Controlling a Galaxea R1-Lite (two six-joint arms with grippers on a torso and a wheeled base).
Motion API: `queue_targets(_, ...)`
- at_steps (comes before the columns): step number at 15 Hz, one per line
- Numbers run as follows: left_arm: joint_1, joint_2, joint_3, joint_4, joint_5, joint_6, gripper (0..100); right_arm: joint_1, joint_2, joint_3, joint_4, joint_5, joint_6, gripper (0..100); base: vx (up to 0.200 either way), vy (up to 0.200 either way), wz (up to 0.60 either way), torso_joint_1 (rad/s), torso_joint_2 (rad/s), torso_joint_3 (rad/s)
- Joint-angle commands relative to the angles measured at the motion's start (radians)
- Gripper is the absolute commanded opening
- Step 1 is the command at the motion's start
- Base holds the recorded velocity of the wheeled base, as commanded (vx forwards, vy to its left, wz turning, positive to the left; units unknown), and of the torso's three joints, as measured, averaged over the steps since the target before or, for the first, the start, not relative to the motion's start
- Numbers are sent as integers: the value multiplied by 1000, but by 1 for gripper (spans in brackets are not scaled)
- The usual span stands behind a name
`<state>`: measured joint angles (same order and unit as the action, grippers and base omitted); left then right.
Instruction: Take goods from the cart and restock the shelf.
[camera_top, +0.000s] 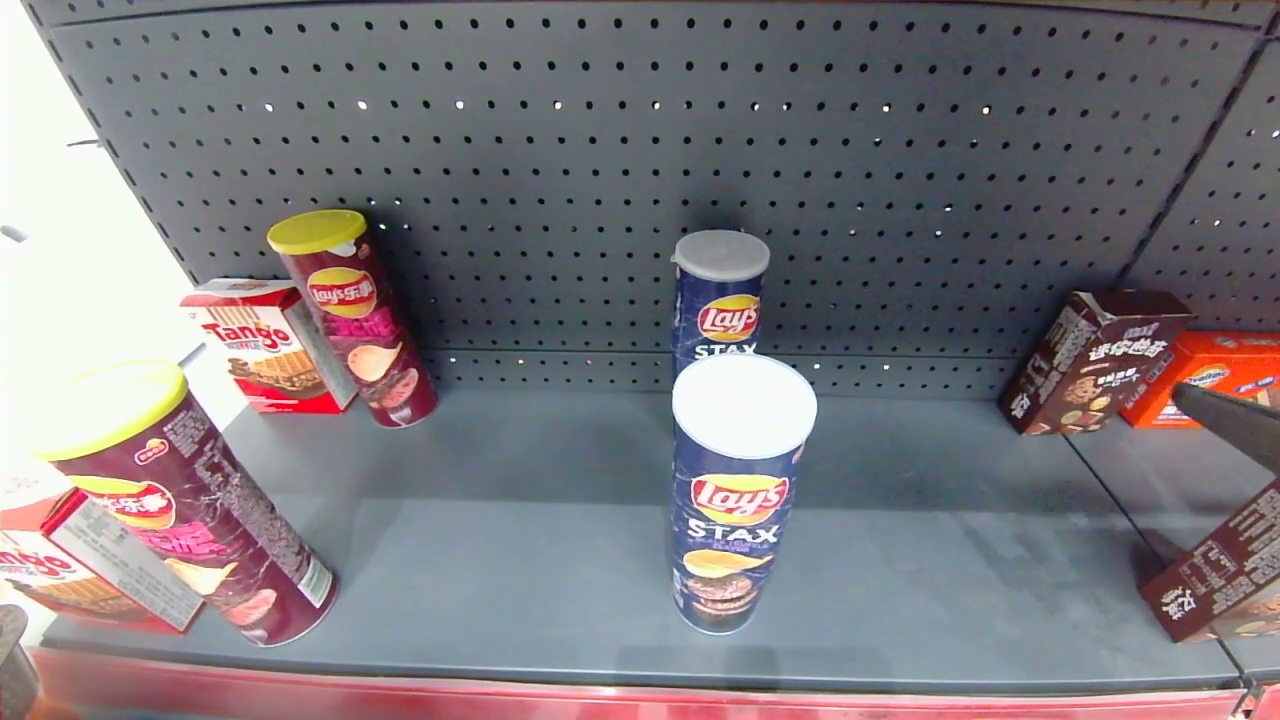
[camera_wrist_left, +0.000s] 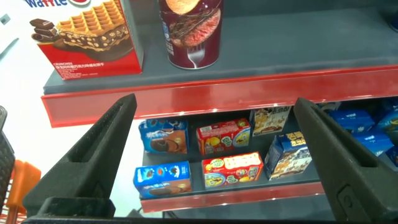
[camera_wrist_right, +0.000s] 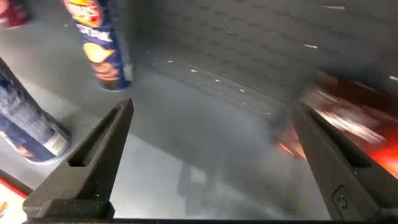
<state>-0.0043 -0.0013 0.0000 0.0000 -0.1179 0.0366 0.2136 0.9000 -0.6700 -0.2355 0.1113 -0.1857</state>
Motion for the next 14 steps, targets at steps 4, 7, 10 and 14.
queue_targets(4,0,1,0,0,0,0,100,-43,-598,313,185,-58,0,100,0,0,0,0,0,0)
queue_targets(7,0,1,0,0,0,0,100,-66,-809,443,297,-62,46,100,0,0,0,0,0,0)
queue_targets(10,0,1,0,0,0,0,100,-66,-806,632,137,-64,83,100,0,0,0,0,0,0)
queue_targets(14,1,1,0,0,0,-1,100,-66,-806,670,180,-180,135,100,0,0,0,0,0,0)
